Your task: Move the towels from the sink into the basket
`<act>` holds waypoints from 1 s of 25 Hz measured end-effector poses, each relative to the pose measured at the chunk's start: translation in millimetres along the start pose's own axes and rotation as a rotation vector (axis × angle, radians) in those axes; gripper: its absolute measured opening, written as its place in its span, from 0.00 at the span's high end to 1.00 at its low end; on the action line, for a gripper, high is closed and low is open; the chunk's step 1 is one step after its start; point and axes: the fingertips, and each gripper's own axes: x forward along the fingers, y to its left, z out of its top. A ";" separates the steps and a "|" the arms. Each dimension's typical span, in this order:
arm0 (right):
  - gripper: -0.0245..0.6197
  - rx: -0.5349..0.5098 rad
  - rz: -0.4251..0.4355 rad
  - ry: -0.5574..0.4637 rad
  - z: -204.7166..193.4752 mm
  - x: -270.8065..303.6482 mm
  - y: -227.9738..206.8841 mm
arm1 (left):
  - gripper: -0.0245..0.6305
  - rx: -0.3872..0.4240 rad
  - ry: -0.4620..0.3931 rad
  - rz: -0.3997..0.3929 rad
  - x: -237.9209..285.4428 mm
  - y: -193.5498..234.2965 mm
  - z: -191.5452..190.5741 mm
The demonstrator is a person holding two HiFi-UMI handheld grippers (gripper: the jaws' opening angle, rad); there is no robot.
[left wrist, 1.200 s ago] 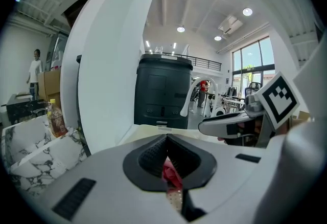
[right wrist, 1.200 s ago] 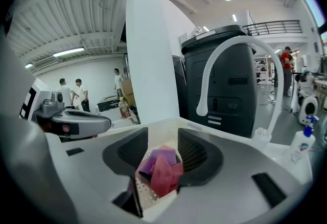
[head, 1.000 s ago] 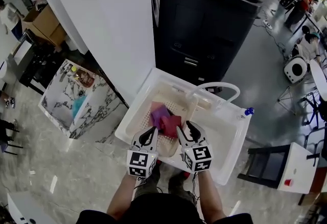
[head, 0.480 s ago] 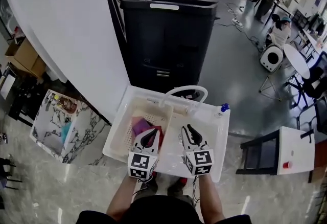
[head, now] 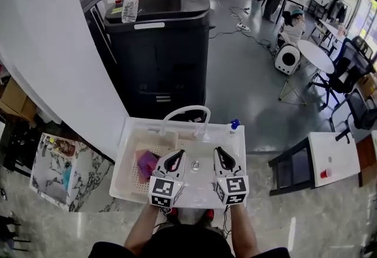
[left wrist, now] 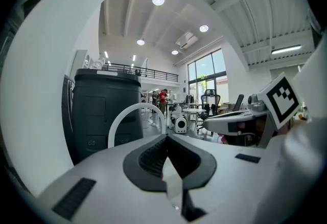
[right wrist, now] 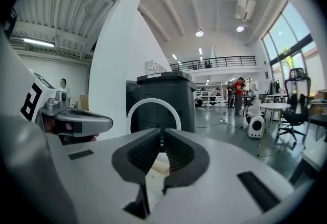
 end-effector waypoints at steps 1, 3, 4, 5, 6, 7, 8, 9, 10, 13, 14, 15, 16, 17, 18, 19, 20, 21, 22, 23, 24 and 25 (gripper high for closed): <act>0.89 0.001 -0.009 -0.005 1.5 -2.5 -3.7 | 0.96 0.005 -0.004 -0.012 3.1 -3.6 2.3; 0.89 0.003 -0.028 -0.017 4.7 -7.6 -10.3 | 0.96 0.014 -0.010 -0.034 8.3 -10.1 6.0; 0.89 0.004 -0.035 -0.022 6.2 -10.2 -13.0 | 0.96 0.018 -0.011 -0.043 10.2 -13.1 7.1; 0.89 0.004 -0.041 -0.027 7.5 -12.7 -15.2 | 0.96 0.021 -0.011 -0.051 11.7 -15.7 7.7; 0.89 0.004 -0.045 -0.031 8.6 -15.2 -17.0 | 0.96 0.024 -0.011 -0.058 13.1 -17.8 8.2; 0.89 0.004 -0.050 -0.035 9.2 -17.7 -18.5 | 0.96 0.025 -0.011 -0.063 14.1 -19.5 8.5; 0.90 0.005 -0.054 -0.037 9.2 -20.1 -19.7 | 0.96 0.027 -0.011 -0.067 14.9 -21.0 8.9; 0.90 0.006 -0.057 -0.039 8.8 -22.3 -21.0 | 0.96 0.028 -0.010 -0.070 15.7 -22.2 9.3; 0.90 0.008 -0.060 -0.040 8.3 -24.0 -22.2 | 0.96 0.030 -0.011 -0.073 16.4 -23.4 9.9; 0.90 0.012 -0.064 -0.042 7.4 -27.0 -24.5 | 0.96 0.034 -0.013 -0.076 18.1 -25.1 11.5; 0.90 0.012 -0.064 -0.042 7.0 -27.6 -24.8 | 0.96 0.034 -0.013 -0.076 18.4 -25.3 11.7; 0.90 0.012 -0.064 -0.042 6.6 -28.2 -24.8 | 0.96 0.032 -0.012 -0.075 18.7 -25.3 11.4; 0.90 0.012 -0.064 -0.042 6.1 -28.6 -24.4 | 0.96 0.030 -0.010 -0.075 18.8 -24.9 10.6; 0.90 0.013 -0.063 -0.041 5.6 -28.6 -23.7 | 0.96 0.027 -0.008 -0.075 18.7 -24.3 9.8; 0.90 0.013 -0.061 -0.039 5.0 -28.4 -22.8 | 0.96 0.024 -0.006 -0.075 18.3 -23.5 9.2; 0.90 0.012 -0.059 -0.037 4.3 -28.0 -21.8 | 0.96 0.024 -0.005 -0.073 17.8 -22.8 8.7; 0.90 0.010 -0.056 -0.034 3.6 -27.6 -21.0 | 0.96 0.024 -0.005 -0.072 17.3 -22.3 8.4; 0.90 0.007 -0.054 -0.032 3.1 -27.2 -20.3 | 0.96 0.024 -0.004 -0.070 17.0 -22.0 8.3; 0.90 0.004 -0.051 -0.030 2.9 -26.8 -19.7 | 0.96 0.025 -0.005 -0.069 16.6 -21.9 8.4; 0.90 0.001 -0.049 -0.028 3.1 -26.5 -18.9 | 0.96 0.025 -0.005 -0.069 16.3 -21.6 8.8; 0.90 -0.001 -0.047 -0.028 3.7 -26.1 -18.0 | 0.96 0.025 -0.006 -0.068 16.0 -21.3 9.2; 0.90 -0.001 -0.046 -0.029 4.4 -25.7 -17.1 | 0.96 0.025 -0.006 -0.067 15.8 -20.8 9.4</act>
